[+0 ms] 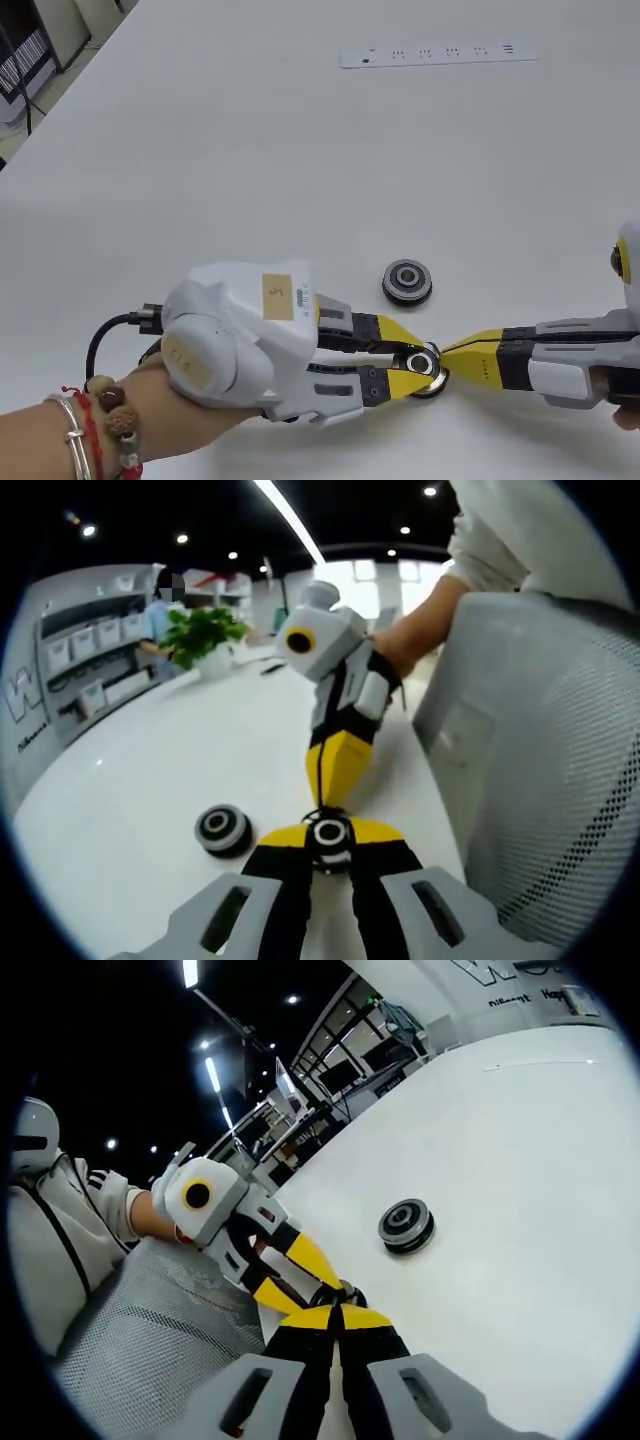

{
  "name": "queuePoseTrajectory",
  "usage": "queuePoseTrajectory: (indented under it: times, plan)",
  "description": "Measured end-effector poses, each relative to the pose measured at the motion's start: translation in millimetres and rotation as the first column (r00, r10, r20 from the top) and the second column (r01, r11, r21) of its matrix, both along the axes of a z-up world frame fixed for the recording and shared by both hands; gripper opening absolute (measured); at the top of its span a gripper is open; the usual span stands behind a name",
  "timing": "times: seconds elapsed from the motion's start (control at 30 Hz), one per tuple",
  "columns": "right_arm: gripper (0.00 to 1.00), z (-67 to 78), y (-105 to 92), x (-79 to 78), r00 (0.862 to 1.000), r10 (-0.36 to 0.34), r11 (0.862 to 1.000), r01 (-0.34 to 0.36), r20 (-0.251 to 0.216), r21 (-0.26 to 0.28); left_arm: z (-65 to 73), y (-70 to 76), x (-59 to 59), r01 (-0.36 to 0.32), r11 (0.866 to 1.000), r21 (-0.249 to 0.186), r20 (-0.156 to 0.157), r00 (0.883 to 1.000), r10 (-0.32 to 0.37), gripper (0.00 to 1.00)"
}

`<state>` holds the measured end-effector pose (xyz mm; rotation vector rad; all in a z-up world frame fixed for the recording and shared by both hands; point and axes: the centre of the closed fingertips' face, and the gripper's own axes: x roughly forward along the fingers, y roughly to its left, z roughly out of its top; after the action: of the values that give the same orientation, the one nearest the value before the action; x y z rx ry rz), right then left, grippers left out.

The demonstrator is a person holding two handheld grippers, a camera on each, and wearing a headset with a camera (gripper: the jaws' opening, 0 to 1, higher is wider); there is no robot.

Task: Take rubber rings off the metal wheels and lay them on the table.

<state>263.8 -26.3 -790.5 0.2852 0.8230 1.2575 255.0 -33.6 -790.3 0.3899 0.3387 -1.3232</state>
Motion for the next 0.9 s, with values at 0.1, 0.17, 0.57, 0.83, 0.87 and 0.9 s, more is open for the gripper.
queuePoseTrajectory:
  times: [0.1, 0.17, 0.57, 0.83, 0.87, 0.9]
  plan:
    - [0.0, 0.1, -0.1, 0.7, 1.0, -0.005, 1.0, 0.005, -0.008, 0.01, 0.1, 0.0, 0.3, -0.002, 1.0, -0.001, -0.001, 1.0, 0.002, 0.15]
    - [0.0, 0.5, -0.3, 1.3, 1.0, -0.012, 1.0, 0.013, -0.025, 0.025, 0.2, 0.2, 0.5, -0.003, 1.0, -0.001, -0.002, 1.0, 0.003, 0.15]
    - [0.0, 4.3, 4.0, -1.1, 1.0, -0.004, 0.998, 0.006, -0.031, 0.055, -0.1, 1.0, 0.7, -0.006, 1.0, 0.0, -0.003, 1.0, 0.006, 0.15]
    - [0.0, 5.3, 4.2, -0.8, 1.0, 0.007, 0.999, -0.006, -0.011, 0.043, -0.7, 2.1, 1.4, -0.008, 1.0, 0.001, -0.006, 1.0, 0.008, 0.15]
    - [0.0, 5.4, 2.6, -0.2, 1.0, 0.012, 0.999, -0.012, 0.0, 0.03, -0.7, 2.1, 1.5, -0.008, 1.0, 0.004, -0.005, 1.0, 0.009, 0.15]
    - [0.0, 4.0, 0.3, 0.5, 1.0, 0.022, 1.0, -0.022, 0.016, 0.008, -0.7, 2.1, 1.5, -0.008, 1.0, 0.005, -0.005, 1.0, 0.008, 0.15]
